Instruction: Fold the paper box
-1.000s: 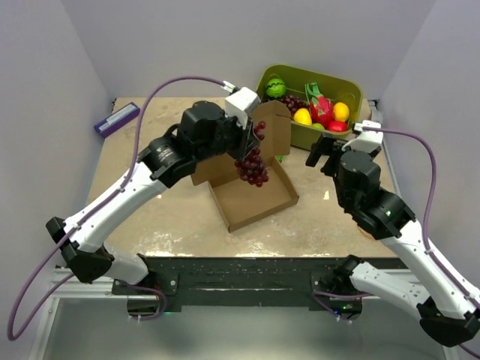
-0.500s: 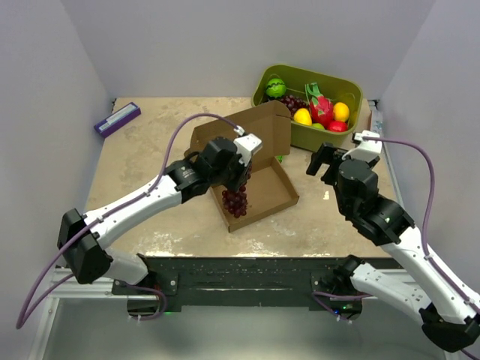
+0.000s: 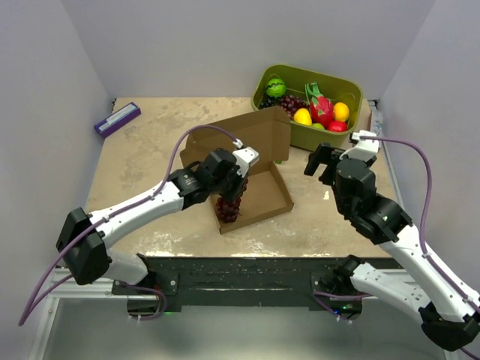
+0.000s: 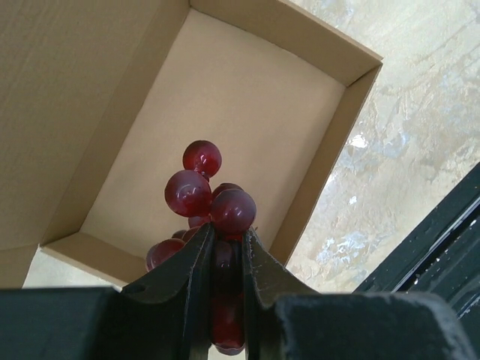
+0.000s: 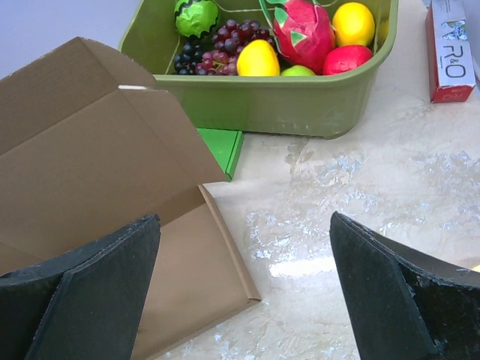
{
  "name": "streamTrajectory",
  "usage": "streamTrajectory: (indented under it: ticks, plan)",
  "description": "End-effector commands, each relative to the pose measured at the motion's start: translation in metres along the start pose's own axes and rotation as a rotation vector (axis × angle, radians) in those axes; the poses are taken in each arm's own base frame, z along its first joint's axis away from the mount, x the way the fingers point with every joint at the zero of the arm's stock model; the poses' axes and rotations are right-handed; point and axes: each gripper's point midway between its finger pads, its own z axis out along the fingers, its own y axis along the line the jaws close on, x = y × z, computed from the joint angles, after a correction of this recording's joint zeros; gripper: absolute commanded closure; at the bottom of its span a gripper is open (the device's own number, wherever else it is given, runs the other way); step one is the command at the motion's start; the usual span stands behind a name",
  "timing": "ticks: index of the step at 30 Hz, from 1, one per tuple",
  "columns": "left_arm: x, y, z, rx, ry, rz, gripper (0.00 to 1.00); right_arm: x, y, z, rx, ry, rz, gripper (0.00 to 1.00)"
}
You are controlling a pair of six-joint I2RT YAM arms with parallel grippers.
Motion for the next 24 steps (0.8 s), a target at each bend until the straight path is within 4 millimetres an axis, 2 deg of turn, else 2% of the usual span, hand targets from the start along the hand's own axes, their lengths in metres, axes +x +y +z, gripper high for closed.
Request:
streamTrajectory:
  ticks: [1,4,6,7,8,10,11,13,15,18,19,21,22,24]
  plan:
    - [-0.016,-0.011,0.017,0.052,-0.038,0.009,1.00,-0.002,0.002,0.001,-0.002,-0.013,0.030,0.02]
    - [-0.017,-0.013,0.034,0.060,-0.027,0.009,1.00,-0.001,0.001,0.002,0.000,-0.013,0.029,0.02]
    - [-0.027,-0.017,0.044,0.077,-0.049,0.008,1.00,-0.001,0.002,0.003,-0.001,-0.012,0.028,0.02]
    - [-0.021,-0.017,0.058,0.076,-0.017,0.008,1.00,0.000,0.003,0.003,-0.003,-0.010,0.025,0.02]
    - [-0.029,-0.020,0.062,0.087,-0.025,0.015,1.00,-0.001,0.002,0.003,-0.002,-0.010,0.023,0.02]
    - [-0.027,-0.020,0.079,0.088,-0.004,0.020,0.99,0.000,0.003,0.003,-0.003,-0.006,0.015,0.02]
    - [-0.033,-0.020,0.083,0.088,-0.013,0.028,0.98,0.001,0.002,0.004,0.000,-0.004,0.009,0.02]
    - [-0.029,-0.019,0.095,0.082,0.012,0.035,0.96,0.003,0.000,0.004,0.008,-0.002,0.004,0.02]
    - [-0.034,-0.017,0.101,0.072,0.008,0.044,0.94,0.006,-0.001,0.005,0.011,0.001,-0.001,0.02]
    - [-0.034,-0.013,0.109,0.046,0.014,0.050,0.75,0.015,0.000,0.008,0.002,0.018,-0.006,0.01]
    - [-0.035,-0.012,0.109,0.042,0.012,0.050,0.59,0.020,0.004,0.009,-0.012,0.033,-0.012,0.01]
    - [-0.041,-0.014,0.105,0.049,-0.007,0.061,0.45,0.032,0.006,0.013,-0.020,0.060,-0.008,0.01]
    - [-0.046,-0.016,0.102,0.063,-0.026,0.062,0.33,0.039,0.009,0.016,-0.026,0.078,-0.012,0.01]
    - [-0.052,-0.019,0.092,0.085,-0.058,0.100,0.27,0.052,0.014,0.020,-0.048,0.108,-0.006,0.01]
